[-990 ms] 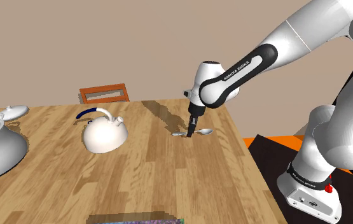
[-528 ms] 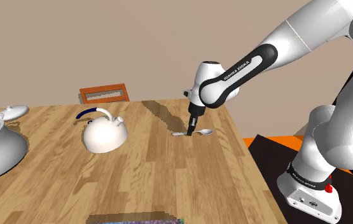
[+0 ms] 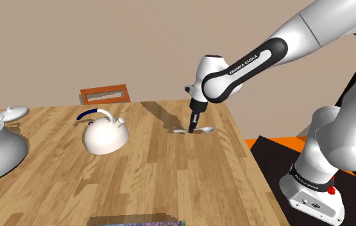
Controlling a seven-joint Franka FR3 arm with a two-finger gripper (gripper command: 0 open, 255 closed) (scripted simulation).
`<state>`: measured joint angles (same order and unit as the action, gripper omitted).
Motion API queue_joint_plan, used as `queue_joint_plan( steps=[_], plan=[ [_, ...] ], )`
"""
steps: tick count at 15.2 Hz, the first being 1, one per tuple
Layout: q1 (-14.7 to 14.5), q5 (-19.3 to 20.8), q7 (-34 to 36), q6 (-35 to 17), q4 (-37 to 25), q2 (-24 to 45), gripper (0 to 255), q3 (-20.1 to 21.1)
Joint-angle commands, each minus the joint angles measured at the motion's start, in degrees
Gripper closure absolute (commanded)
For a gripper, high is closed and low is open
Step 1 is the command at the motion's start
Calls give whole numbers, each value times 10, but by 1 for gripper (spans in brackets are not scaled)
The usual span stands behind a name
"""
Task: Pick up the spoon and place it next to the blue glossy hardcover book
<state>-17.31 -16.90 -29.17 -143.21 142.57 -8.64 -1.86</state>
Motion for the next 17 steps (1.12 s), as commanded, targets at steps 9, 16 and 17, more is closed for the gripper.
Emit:
queue_joint_plan(
  steps=[9, 16, 17],
  plan=[
    [8, 27, 27, 82, -35, -48, 255, 1],
    [1, 33, 63, 108, -29, -87, 255, 19],
    [-4, 32, 77, 106, -18, -98, 255, 29]
  ],
)
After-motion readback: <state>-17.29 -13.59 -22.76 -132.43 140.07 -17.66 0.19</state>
